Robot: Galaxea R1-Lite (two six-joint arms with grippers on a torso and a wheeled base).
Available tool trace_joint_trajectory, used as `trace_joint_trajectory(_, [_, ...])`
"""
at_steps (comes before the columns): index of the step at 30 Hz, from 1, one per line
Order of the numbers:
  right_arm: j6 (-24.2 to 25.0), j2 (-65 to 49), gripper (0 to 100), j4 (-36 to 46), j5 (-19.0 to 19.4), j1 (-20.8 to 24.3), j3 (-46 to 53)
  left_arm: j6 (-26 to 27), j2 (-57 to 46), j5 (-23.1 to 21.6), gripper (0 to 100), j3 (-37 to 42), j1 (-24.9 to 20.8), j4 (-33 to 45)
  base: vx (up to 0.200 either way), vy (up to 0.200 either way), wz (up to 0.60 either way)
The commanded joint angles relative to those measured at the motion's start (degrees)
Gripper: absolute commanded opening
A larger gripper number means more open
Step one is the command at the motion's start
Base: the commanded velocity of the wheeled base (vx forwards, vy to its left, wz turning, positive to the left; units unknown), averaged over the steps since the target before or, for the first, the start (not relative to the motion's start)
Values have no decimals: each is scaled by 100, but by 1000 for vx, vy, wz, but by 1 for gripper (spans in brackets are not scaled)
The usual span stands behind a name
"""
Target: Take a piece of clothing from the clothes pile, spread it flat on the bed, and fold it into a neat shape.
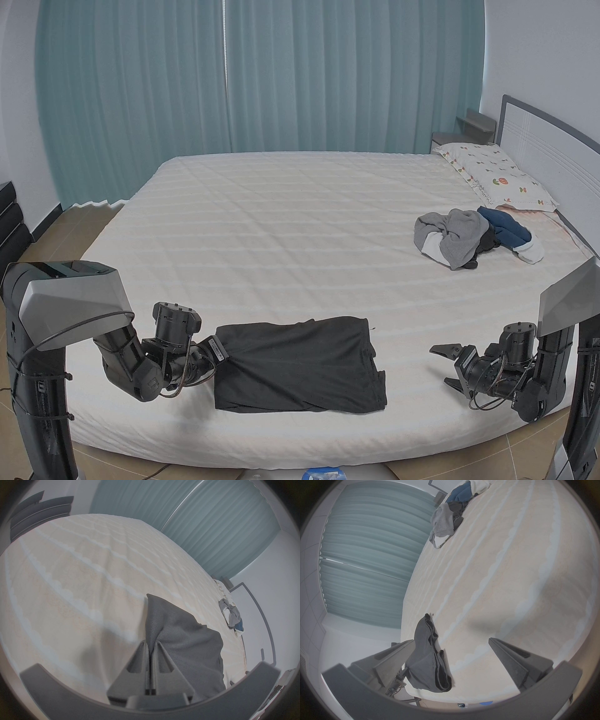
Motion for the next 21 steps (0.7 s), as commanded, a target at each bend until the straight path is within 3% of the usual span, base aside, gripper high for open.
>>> trace_joint_trajectory(1, [2, 3, 100, -87, 3, 9, -4, -3, 35, -3, 0, 0, 0, -5, 0, 200, 0])
trace_joint_trajectory(8, [2, 3, 100, -87, -6, 9, -4, -82, 35, 6, 0, 18, -8, 4, 0, 200, 0])
trace_joint_trajectory(21, [2, 3, 100, -87, -14, 9, -4, -126, 35, -12, 0, 79, -44, 4, 0, 0, 0])
